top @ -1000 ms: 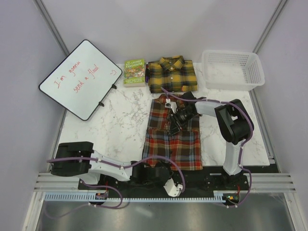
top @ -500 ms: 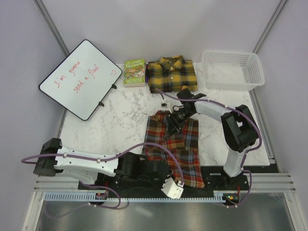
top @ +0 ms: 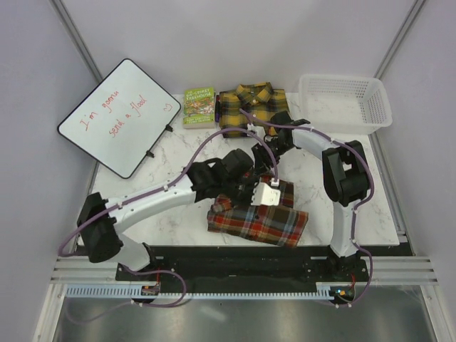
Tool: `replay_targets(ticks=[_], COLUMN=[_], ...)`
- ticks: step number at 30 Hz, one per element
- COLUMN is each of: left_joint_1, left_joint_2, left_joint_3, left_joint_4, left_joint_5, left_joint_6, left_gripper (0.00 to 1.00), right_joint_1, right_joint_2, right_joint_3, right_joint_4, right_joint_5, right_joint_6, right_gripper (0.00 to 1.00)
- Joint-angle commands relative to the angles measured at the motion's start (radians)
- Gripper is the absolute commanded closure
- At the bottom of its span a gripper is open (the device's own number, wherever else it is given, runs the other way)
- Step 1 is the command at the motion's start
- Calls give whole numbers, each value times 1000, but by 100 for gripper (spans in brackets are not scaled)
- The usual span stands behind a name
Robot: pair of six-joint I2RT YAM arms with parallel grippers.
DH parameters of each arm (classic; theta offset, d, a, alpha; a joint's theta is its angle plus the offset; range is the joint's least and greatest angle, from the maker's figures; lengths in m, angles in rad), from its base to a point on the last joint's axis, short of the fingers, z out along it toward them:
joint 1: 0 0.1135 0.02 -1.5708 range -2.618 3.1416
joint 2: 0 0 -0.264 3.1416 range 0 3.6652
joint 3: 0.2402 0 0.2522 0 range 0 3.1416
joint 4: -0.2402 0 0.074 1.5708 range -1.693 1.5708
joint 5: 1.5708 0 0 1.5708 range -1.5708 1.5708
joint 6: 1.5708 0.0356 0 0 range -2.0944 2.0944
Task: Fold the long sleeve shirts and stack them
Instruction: Fold the shirt
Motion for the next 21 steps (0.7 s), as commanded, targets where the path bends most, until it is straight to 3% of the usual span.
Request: replay_targets(ticks=[1, 5, 11, 21], left_joint_1=[138, 215, 264, 175], left_joint_2=[129, 223, 316, 173], left_joint_3=[65, 29, -59, -288], left_joint_4=[54, 208, 404, 355], left_joint_5=[106, 71, 40, 146], left_joint_6=[226, 322, 341, 249], left_gripper=[98, 98, 98, 98], right_joint_1=[9, 9, 11, 94], right_joint_2=[28, 42, 73, -68], right_joint_3=[64, 63, 70, -189], right_joint_4=[23, 32, 35, 78], right_joint_5=[7, 18, 26, -6], right_joint_6=[5, 5, -5, 19], right_gripper=[53, 54, 57, 62])
